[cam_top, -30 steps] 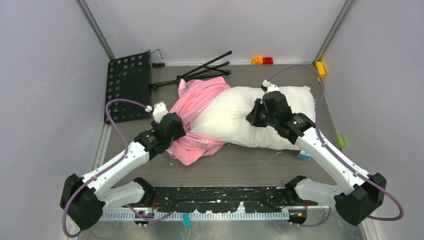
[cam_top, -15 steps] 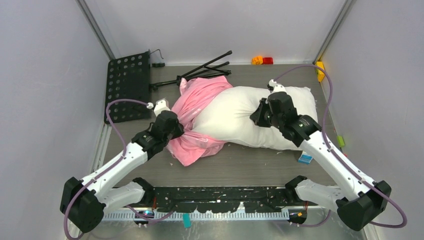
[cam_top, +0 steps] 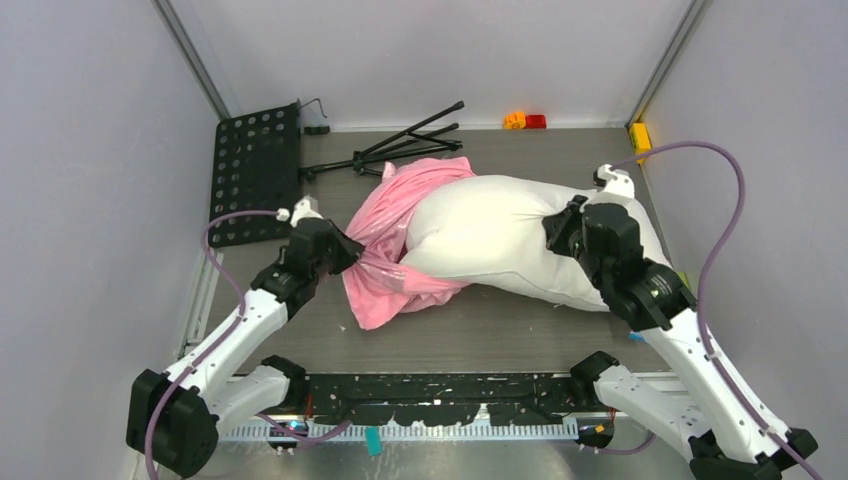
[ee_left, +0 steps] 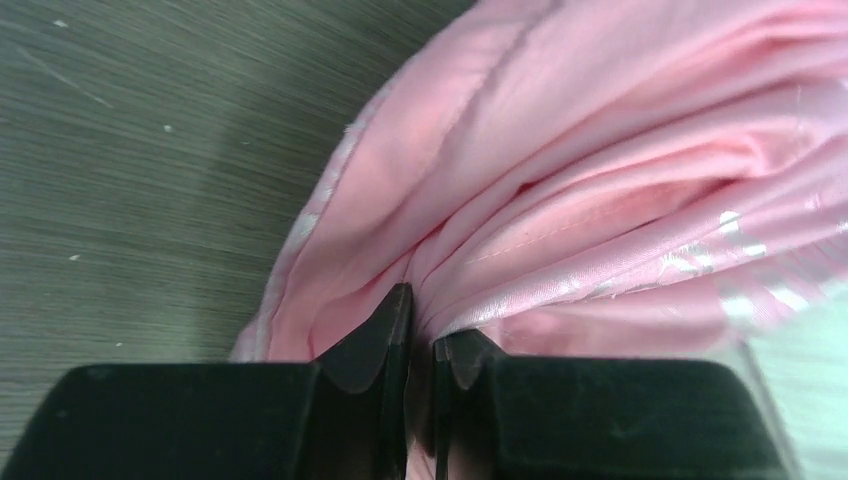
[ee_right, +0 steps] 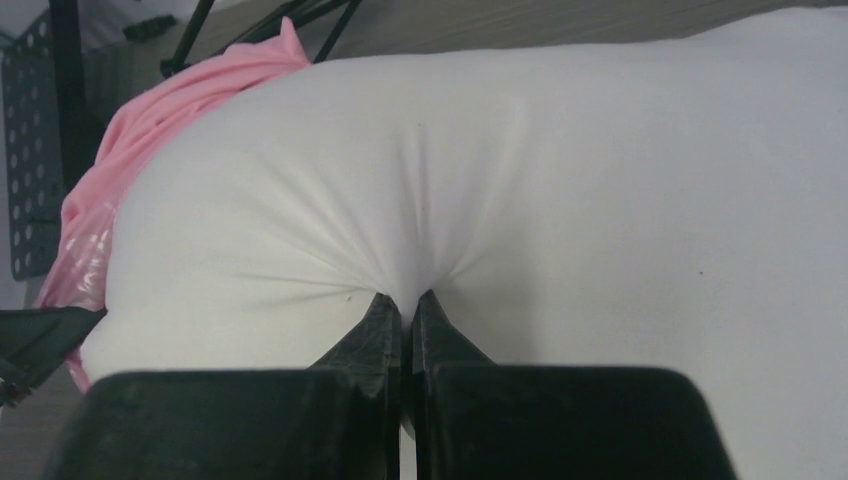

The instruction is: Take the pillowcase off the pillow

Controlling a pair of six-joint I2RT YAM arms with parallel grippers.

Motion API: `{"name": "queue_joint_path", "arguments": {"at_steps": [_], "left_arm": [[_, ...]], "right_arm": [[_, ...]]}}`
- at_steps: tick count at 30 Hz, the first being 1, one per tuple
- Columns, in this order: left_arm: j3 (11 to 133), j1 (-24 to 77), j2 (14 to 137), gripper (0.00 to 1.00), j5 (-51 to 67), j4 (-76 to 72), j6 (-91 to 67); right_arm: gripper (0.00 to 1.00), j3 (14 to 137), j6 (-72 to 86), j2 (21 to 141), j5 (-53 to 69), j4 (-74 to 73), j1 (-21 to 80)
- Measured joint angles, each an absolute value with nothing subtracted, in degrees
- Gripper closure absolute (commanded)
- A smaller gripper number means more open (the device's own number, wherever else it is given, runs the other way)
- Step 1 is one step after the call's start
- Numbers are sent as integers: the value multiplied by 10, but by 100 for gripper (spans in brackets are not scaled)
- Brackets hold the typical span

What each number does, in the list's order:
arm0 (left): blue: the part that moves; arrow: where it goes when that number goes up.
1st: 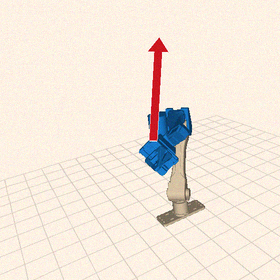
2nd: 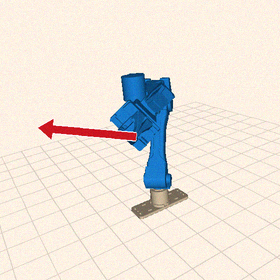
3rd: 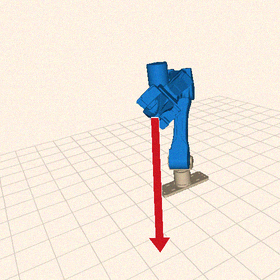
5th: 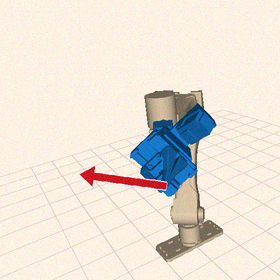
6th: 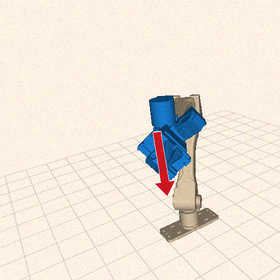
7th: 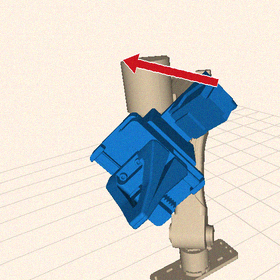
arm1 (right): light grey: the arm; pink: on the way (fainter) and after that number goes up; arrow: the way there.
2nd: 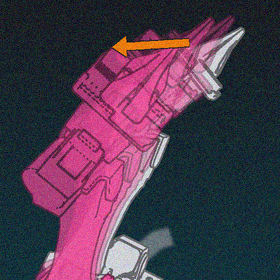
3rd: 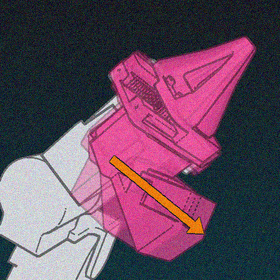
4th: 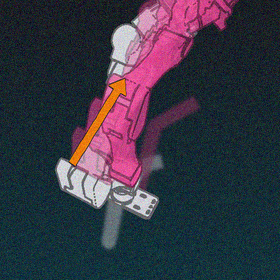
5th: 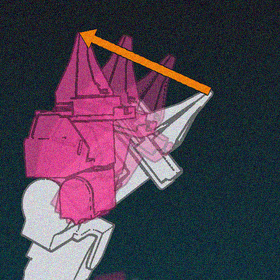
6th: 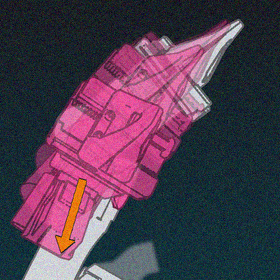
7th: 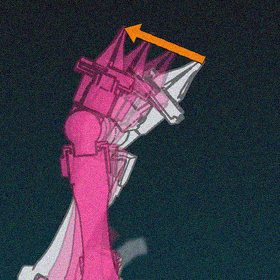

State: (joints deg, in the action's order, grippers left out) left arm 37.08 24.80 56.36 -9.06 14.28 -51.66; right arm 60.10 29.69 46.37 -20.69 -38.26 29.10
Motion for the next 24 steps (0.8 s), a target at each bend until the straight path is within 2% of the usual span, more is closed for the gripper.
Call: {"name": "queue_joint_path", "arguments": {"at_steps": [3, 7, 11, 16, 24], "left_arm": [[369, 209, 565, 100, -86, 151, -529], [362, 134, 575, 100, -173, 223, -536], [358, 120, 577, 100, -211, 272, -539], [388, 120, 578, 100, -225, 291, -534], [639, 105, 632, 100, -290, 327, -470]], "right_arm": [[100, 583, 295, 421, -264, -367, 287], [100, 579, 281, 376, -397, -351, 253], [100, 580, 263, 358, -462, -326, 241], [100, 600, 273, 443, -456, -318, 241], [100, 671, 282, 594, -458, -303, 241]]}}
